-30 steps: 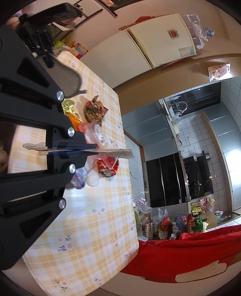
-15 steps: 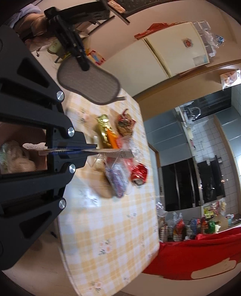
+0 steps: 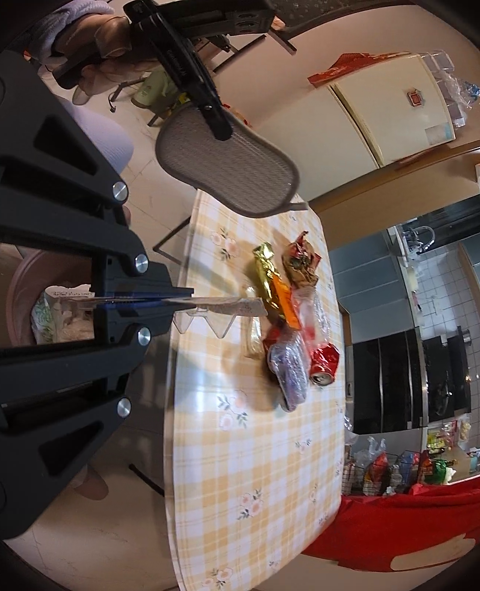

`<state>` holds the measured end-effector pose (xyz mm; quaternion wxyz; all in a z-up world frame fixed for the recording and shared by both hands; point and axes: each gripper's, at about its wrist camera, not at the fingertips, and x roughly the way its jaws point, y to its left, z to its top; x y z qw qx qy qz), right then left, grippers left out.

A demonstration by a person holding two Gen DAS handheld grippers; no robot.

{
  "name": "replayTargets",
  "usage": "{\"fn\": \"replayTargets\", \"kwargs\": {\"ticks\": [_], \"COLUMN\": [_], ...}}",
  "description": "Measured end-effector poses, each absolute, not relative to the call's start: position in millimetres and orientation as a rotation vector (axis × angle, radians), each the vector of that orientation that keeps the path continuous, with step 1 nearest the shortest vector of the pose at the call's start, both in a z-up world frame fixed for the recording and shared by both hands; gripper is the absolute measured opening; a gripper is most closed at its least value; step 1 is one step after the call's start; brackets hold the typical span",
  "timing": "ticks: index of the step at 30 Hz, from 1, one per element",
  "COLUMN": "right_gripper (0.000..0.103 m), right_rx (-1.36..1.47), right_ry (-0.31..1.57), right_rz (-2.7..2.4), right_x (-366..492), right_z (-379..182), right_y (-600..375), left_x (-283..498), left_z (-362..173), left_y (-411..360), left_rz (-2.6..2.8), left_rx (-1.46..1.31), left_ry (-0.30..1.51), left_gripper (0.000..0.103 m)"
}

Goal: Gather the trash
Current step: 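Carry the sole and receipt over the brown bin while both tools open to drop them, then move both open tools back toward the remaining trash on the table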

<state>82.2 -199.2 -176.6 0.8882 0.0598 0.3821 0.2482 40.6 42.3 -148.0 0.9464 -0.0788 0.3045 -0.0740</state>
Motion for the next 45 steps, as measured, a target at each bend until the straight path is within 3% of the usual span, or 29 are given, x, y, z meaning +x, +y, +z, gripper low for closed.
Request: {"fn": "replayTargets", "kwargs": {"ticks": [4, 6, 8, 10, 12, 13, 32, 34, 35, 38, 42, 45], "right_gripper": [0.012, 0.037, 0.040, 0.052, 0.089, 0.097, 0.097, 0.097, 0.097, 0.097, 0.097, 0.097], "right_rx": [0.106, 0.128, 0.128, 0.118, 0.119, 0.125, 0.241, 0.257, 0.262, 0.273, 0.277, 0.276], "right_ry": [0.814, 0.809, 0.801, 0.786, 0.751, 0.734, 0.736, 0.739, 0.740, 0.745, 0.749, 0.753], "right_rz": [0.518, 0.514, 0.492, 0.445, 0.382, 0.366, 0.218, 0.208, 0.204, 0.194, 0.189, 0.193], "right_x": [82.4, 82.9, 83.6, 85.1, 84.9, 84.2, 98.3, 99.0, 99.0, 99.5, 98.9, 99.4], "right_z": [-181.6, -181.9, -180.8, -178.7, -175.4, -174.2, -186.5, -187.5, -188.0, -189.9, -191.0, -191.1], "right_y": [-194.2, -197.5, -200.8, -206.0, -213.6, -216.5, -270.2, -276.0, -278.3, -282.7, -283.9, -282.0], "left_x": [39.8, 39.1, 39.2, 38.8, 39.3, 39.4, 46.4, 46.9, 46.2, 44.2, 44.3, 46.4], "left_z": [-147.9, -148.4, -149.3, -149.8, -151.1, -151.8, -167.7, -168.8, -168.6, -167.8, -167.0, -167.0], "left_y": [40.8, 40.0, 39.3, 38.3, 37.0, 36.2, -1.6, -7.7, -9.3, -12.5, -5.8, 2.2], "left_rz": [-0.155, -0.157, -0.159, -0.161, -0.164, -0.166, -0.296, -0.337, -0.346, -0.337, -0.293, -0.256], "left_rx": [-0.155, -0.153, -0.152, -0.152, -0.152, -0.152, -0.128, -0.139, -0.143, -0.126, -0.131, -0.143], "left_ry": [0.621, 0.623, 0.627, 0.630, 0.634, 0.637, 0.718, 0.727, 0.722, 0.706, 0.694, 0.695], "left_gripper": [0.017, 0.017, 0.017, 0.017, 0.017, 0.017, 0.019, 0.033, 0.047, 0.058, 0.079, 0.088]}}
